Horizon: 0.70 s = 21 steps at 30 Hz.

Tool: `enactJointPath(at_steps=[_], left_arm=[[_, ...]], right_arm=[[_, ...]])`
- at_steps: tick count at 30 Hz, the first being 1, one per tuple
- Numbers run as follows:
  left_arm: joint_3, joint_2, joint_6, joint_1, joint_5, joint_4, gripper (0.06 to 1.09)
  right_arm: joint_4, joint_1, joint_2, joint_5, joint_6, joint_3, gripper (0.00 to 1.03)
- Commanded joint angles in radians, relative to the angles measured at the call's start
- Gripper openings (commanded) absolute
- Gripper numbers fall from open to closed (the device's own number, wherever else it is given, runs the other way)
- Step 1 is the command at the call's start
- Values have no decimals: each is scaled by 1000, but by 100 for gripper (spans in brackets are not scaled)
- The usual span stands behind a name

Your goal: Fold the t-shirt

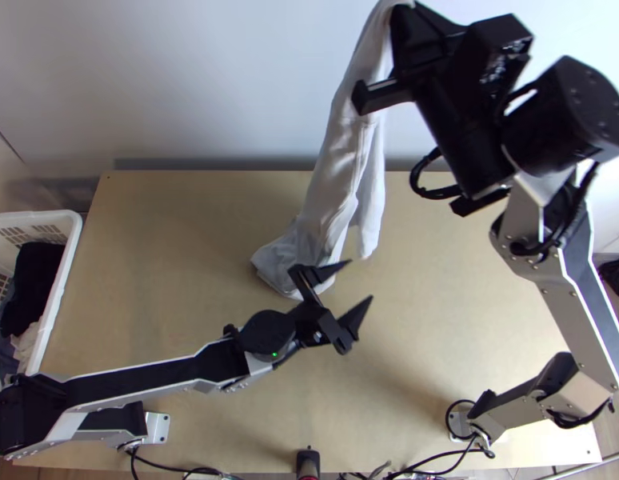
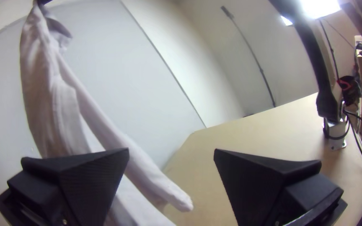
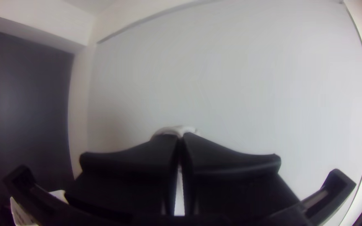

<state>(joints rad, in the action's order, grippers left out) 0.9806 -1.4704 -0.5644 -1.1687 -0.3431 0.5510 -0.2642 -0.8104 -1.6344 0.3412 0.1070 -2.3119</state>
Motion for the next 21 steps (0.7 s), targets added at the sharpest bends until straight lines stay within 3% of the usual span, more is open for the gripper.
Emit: enactJointPath(at_steps=[1, 9, 21], left_arm=[[-99, 102, -28, 78, -30, 24, 104], [-275, 355, -94, 83, -36, 24, 104], [-424, 302, -46, 64, -40, 73, 104]], right_arm=[[-9, 8, 41, 7, 17, 20, 3], [-3, 8, 34, 10, 11, 28, 3], [6, -1, 18, 12, 17, 12, 3]])
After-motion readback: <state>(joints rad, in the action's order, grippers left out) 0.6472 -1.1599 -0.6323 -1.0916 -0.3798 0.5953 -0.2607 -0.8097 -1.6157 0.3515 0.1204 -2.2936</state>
